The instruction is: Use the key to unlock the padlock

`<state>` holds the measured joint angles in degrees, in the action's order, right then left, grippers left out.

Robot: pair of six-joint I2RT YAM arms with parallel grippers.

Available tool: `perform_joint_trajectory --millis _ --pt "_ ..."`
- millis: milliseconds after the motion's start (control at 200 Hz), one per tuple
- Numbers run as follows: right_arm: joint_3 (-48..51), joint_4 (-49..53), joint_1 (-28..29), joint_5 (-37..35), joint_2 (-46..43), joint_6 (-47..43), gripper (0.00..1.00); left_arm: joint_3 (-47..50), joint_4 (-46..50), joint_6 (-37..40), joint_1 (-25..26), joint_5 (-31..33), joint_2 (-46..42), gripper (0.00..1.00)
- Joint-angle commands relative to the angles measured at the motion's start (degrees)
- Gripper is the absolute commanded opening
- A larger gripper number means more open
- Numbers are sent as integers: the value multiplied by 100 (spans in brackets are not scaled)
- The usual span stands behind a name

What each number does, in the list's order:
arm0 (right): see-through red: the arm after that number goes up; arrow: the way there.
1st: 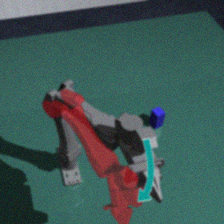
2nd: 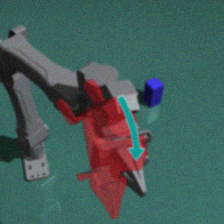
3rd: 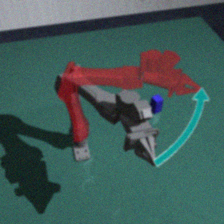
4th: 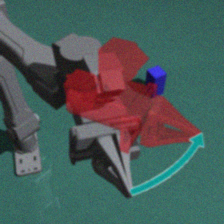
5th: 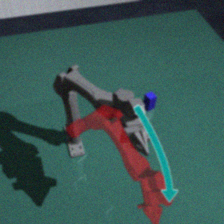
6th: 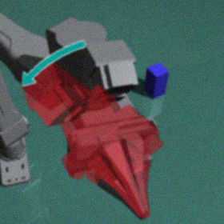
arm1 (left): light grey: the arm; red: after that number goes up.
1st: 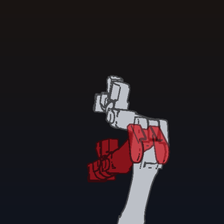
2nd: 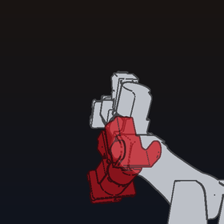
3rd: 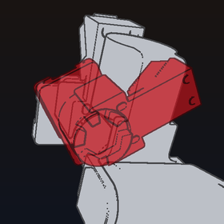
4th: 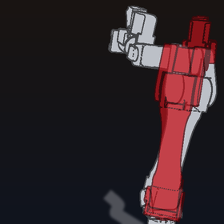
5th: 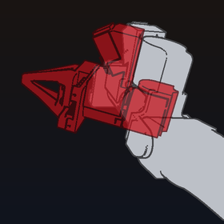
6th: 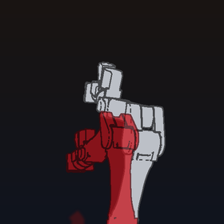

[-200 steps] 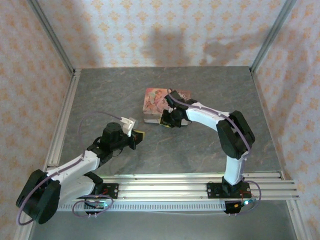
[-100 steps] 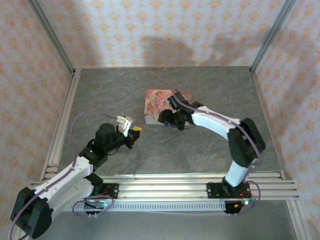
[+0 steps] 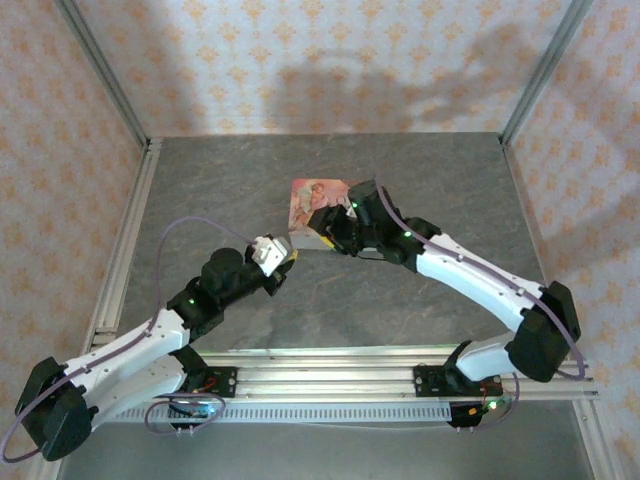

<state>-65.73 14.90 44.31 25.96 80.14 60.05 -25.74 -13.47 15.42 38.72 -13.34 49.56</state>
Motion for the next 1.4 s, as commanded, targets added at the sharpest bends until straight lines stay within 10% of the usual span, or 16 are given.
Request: perform_joint_trajectory --millis 0,1191,1391 --pt "-35 -546 140 312 223 579 45 -189 -268 407 191 678 -24 0" --pt "139 -1242 373 -56 263 86 0 -159 562 766 612 1324 -441 0" --pt "-68 -1114 376 -140 235 -1247 0 -386 1212 64 603 949 -561 29"
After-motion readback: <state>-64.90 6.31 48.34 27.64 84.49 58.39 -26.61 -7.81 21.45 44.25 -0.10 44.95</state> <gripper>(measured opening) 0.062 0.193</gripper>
